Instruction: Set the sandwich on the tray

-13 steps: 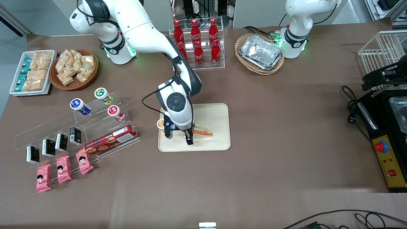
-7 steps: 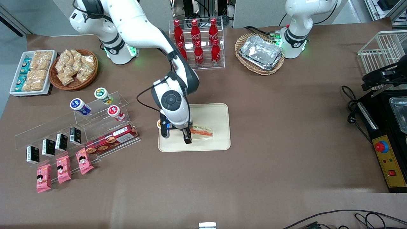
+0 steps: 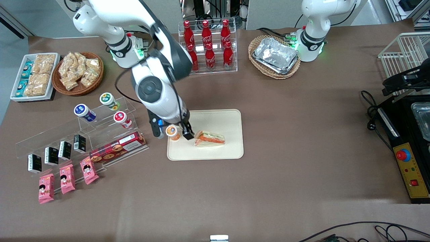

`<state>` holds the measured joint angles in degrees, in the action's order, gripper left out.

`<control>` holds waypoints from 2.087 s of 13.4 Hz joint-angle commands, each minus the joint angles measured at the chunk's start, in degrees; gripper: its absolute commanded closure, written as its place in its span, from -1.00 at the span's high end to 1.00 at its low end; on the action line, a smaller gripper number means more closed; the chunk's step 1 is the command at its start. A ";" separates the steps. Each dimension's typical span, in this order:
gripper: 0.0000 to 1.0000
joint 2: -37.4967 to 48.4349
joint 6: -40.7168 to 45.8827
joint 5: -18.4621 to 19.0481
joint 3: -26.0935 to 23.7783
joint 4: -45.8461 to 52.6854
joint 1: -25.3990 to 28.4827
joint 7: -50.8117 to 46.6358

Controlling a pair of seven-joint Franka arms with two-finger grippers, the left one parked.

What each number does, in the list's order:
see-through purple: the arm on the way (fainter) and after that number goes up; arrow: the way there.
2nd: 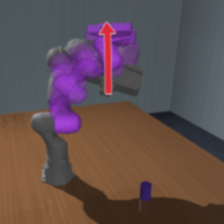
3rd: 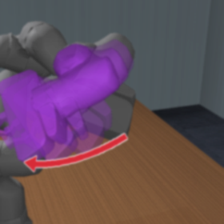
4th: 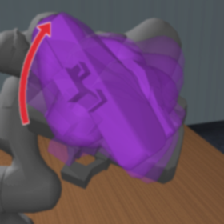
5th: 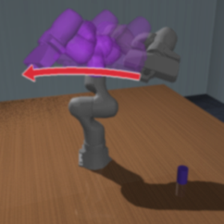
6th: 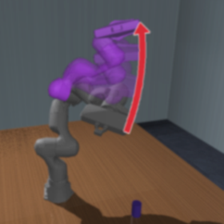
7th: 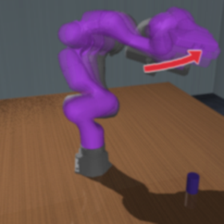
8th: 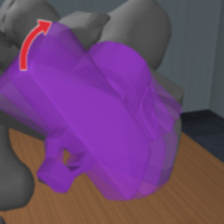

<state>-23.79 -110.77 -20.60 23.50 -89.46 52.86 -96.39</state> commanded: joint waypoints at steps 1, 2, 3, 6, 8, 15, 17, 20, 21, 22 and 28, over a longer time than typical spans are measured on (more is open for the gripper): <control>1.00 8.91 6.68 -1.02 -0.21 -0.46 -2.40 6.98; 1.00 9.89 9.32 -0.94 -0.47 0.77 -3.72 9.61; 1.00 10.51 12.65 -0.59 -0.39 2.69 -4.51 13.21; 1.00 14.46 20.23 1.87 -0.65 5.00 -7.32 23.32; 1.00 18.15 22.78 2.58 -1.53 4.91 -10.39 32.70; 1.00 23.79 29.56 13.12 -11.89 4.30 -31.47 72.61; 1.00 23.61 28.77 14.70 -12.78 4.21 -36.49 82.81; 1.00 23.79 27.98 16.99 -14.62 4.29 -44.48 92.92; 1.00 23.96 27.54 17.08 -14.71 4.38 -46.42 96.79; 1.00 24.23 26.93 17.08 -14.72 4.38 -48.01 99.00; 1.00 24.58 26.13 17.34 -20.67 4.03 -51.19 91.43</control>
<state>-0.11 -84.34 -4.77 7.37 -84.54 3.23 1.84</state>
